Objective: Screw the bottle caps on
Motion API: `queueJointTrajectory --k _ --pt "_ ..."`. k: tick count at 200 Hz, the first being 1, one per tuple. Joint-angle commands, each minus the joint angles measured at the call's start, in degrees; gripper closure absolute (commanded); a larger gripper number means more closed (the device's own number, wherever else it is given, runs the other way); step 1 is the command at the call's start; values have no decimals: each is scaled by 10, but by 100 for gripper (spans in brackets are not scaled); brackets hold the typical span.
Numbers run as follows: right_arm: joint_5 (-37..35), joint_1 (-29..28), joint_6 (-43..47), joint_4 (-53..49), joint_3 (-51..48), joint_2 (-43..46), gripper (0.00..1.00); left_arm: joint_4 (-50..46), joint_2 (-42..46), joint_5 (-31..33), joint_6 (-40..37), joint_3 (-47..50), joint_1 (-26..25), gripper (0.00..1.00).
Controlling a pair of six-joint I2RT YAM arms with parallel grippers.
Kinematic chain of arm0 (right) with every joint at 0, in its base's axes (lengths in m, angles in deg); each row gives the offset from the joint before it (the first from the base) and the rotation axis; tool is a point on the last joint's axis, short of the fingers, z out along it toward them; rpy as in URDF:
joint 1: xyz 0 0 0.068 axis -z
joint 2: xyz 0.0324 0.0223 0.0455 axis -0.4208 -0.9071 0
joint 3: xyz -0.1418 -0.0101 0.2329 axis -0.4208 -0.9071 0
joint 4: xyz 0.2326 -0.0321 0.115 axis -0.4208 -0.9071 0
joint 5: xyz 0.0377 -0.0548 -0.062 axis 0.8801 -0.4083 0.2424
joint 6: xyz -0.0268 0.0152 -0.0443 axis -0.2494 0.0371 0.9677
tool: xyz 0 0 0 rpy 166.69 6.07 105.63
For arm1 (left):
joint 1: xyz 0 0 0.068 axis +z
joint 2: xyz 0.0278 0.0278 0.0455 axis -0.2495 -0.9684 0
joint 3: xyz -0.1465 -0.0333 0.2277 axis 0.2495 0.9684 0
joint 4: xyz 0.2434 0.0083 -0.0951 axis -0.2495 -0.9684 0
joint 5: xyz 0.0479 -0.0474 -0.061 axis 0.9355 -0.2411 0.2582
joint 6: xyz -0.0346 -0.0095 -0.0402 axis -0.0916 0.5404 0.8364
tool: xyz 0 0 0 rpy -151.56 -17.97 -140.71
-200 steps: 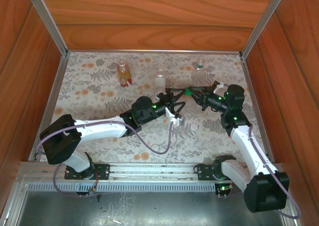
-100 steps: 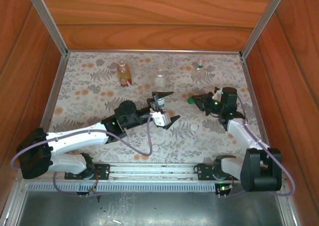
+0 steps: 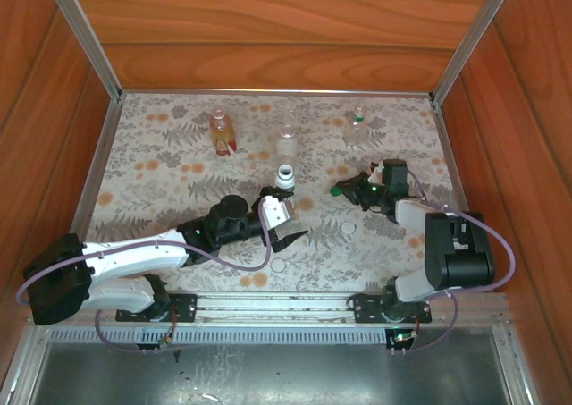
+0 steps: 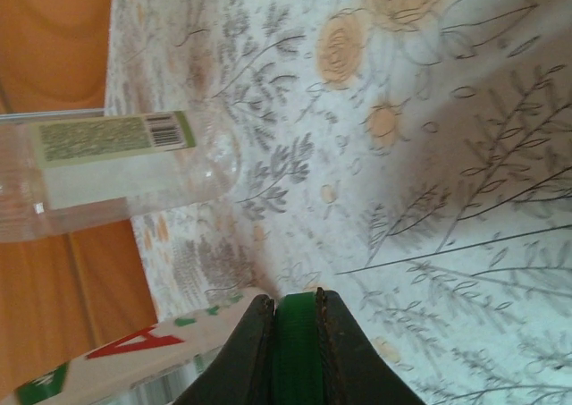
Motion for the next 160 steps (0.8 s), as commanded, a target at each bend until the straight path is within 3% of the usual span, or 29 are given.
queueJointTrajectory --k 1,72,125,160 --pt "-16 -5 31 20 2 -29 87 -39 -7 16 40 -2 -4 0" --pt "-48 0 40 39 -15 -87 84 -42 -38 22 61 1 -3 0" --pt "-67 11 34 10 -27 -59 60 -41 -38 41 86 7 0 0" --pt "-110 11 61 -80 -14 8 42 -41 -15 104 132 19 4 0"
